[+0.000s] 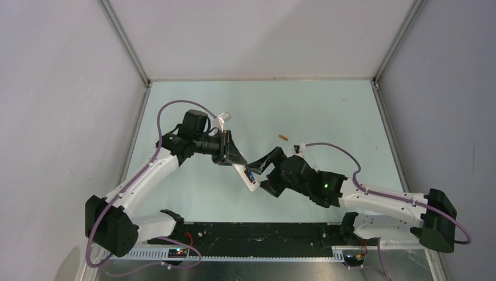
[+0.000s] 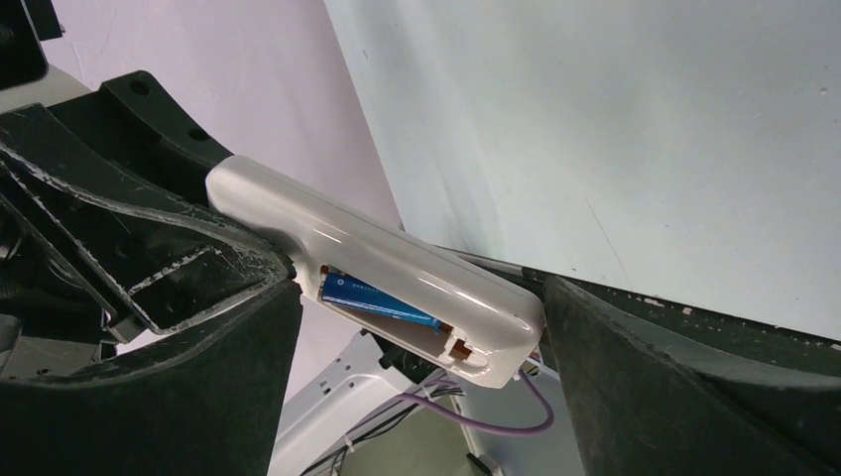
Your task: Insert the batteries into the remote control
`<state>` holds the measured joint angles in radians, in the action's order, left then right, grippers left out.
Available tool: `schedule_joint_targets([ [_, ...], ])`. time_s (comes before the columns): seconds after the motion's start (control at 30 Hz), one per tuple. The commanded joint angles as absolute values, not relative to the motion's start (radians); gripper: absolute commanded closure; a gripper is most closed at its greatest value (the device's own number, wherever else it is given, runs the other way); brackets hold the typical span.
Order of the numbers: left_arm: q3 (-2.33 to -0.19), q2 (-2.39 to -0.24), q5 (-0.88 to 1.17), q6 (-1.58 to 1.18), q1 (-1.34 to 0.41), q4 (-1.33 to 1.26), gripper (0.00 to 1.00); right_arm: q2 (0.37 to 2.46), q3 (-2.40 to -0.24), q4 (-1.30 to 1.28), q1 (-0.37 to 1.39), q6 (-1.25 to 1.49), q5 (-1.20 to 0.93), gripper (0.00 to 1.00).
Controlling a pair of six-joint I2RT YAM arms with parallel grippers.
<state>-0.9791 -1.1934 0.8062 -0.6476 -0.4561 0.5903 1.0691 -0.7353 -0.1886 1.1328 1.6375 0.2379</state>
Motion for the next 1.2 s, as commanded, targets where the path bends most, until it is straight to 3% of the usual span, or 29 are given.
schedule_joint_targets([
  [0.0, -1.024, -1.181, 0.834, -0.658, -0.456, 0.55, 1.0, 1.074, -0.782, -0.091, 1.144, 1.627, 0.233, 0.05],
  [0.23, -1.021, -1.179, 0.834, -0.655, -0.456, 0.551, 1.0, 1.081, -0.78, -0.093, 1.14, 1.629, 0.219, 0.14],
  [0.5, -1.014, -1.174, 0.834, -0.653, -0.456, 0.55, 1.0, 1.075, -0.765, -0.074, 1.137, 1.63, 0.218, 0.15],
  [0.67, -1.016, -1.171, 0.833, -0.657, -0.456, 0.55, 1.0, 1.064, -0.739, -0.018, 1.137, 1.618, 0.214, 0.26],
  [1.0, -1.01, -1.15, 0.868, -0.69, -0.454, 0.524, 1.0, 1.034, -0.716, 0.029, 1.146, 1.571, 0.236, 0.33],
  [1.17, -1.028, -1.137, 0.89, -0.71, -0.454, 0.511, 1.0, 1.049, -0.696, 0.085, 1.146, 1.563, 0.213, 0.43],
])
